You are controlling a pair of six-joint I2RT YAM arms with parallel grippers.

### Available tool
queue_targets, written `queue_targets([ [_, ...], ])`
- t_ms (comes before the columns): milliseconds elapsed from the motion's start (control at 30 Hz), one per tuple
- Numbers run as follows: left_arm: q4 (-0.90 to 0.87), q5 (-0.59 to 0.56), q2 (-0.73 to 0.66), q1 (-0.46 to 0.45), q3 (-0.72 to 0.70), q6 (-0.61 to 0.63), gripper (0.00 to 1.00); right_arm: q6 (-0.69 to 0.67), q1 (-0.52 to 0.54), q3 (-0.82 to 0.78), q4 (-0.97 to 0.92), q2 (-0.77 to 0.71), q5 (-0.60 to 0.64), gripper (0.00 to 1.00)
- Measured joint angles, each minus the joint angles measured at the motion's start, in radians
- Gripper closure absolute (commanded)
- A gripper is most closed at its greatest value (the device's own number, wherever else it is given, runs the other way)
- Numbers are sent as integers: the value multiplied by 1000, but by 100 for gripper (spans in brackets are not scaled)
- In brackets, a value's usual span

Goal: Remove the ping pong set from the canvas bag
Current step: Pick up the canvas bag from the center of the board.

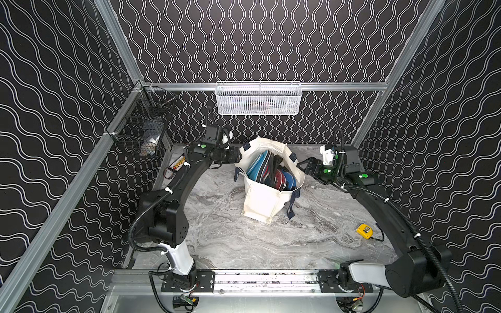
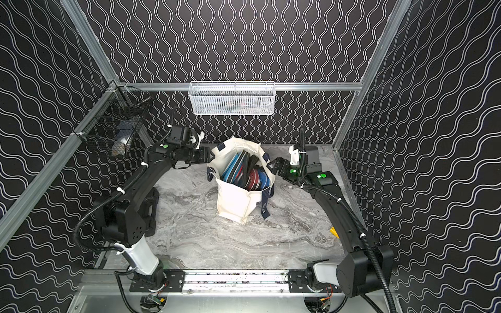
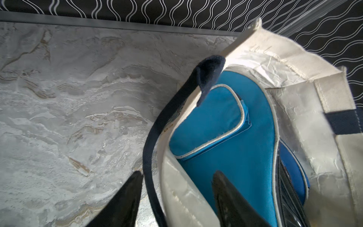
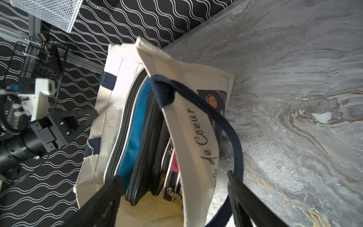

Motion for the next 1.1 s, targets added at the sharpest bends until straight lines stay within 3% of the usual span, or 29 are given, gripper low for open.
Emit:
queue_targets([
  [100,0,-17,25,-15,0,4,100,-10,25,-2,-13,6,23,16],
  [300,-5,-46,41,-32,25,6,100,-27,48,-7,-36,21,60,18],
  [467,-5,-55,38,-37,27,6,100,-36,62,-8,-41,44,85,31],
  [567,-11,-53,19,-37,25,6,100,-37,76,-7,-42,63,90,51],
  [733,-39,-45,-23,-39,17,6,100,-35,93,-7,-42,96,116,100],
  [1100,-95,-113,-108,-28,15,8,100,24,187,-2,-6,119,157,100],
])
